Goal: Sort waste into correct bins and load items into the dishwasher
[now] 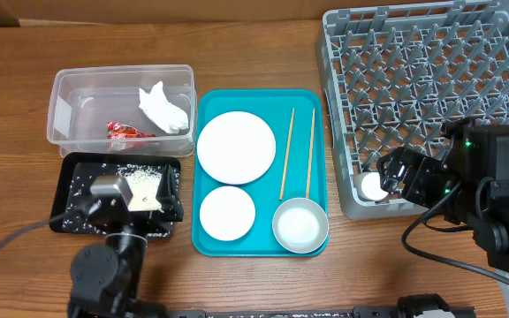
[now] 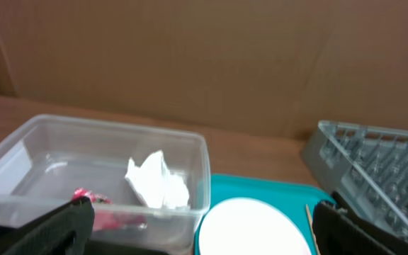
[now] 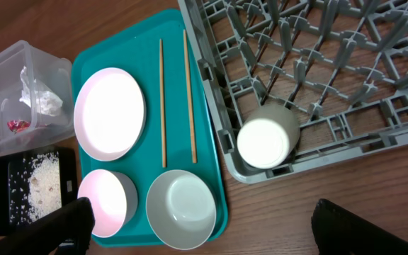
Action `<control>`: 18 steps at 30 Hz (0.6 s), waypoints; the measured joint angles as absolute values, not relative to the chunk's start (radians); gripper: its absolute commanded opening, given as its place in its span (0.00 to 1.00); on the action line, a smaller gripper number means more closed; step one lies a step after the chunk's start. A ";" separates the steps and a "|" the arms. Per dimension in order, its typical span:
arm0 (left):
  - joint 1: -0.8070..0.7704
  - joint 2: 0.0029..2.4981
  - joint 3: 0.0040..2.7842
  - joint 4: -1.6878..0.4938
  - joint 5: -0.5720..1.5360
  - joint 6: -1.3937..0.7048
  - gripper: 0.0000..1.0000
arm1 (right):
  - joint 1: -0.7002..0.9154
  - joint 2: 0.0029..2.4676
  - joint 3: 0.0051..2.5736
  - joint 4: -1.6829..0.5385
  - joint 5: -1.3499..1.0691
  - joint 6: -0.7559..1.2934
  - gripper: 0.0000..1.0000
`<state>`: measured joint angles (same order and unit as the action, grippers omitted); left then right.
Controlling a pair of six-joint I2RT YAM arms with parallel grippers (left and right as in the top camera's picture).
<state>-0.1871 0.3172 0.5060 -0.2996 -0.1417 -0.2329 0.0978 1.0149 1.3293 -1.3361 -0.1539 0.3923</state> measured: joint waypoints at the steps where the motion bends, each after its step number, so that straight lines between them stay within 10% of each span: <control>1: -0.187 0.286 0.460 -0.263 -0.141 -0.236 1.00 | 0.098 1.015 1.329 -1.336 -0.154 0.392 1.00; 18: -0.187 0.017 0.064 -0.123 -0.102 -0.324 1.00 | 0.098 1.015 1.329 -1.337 -0.154 0.392 1.00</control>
<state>-0.1871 0.0166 0.0643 -0.1230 -0.1024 -0.3244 0.0978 1.0149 1.3293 -1.3369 -0.1539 0.3920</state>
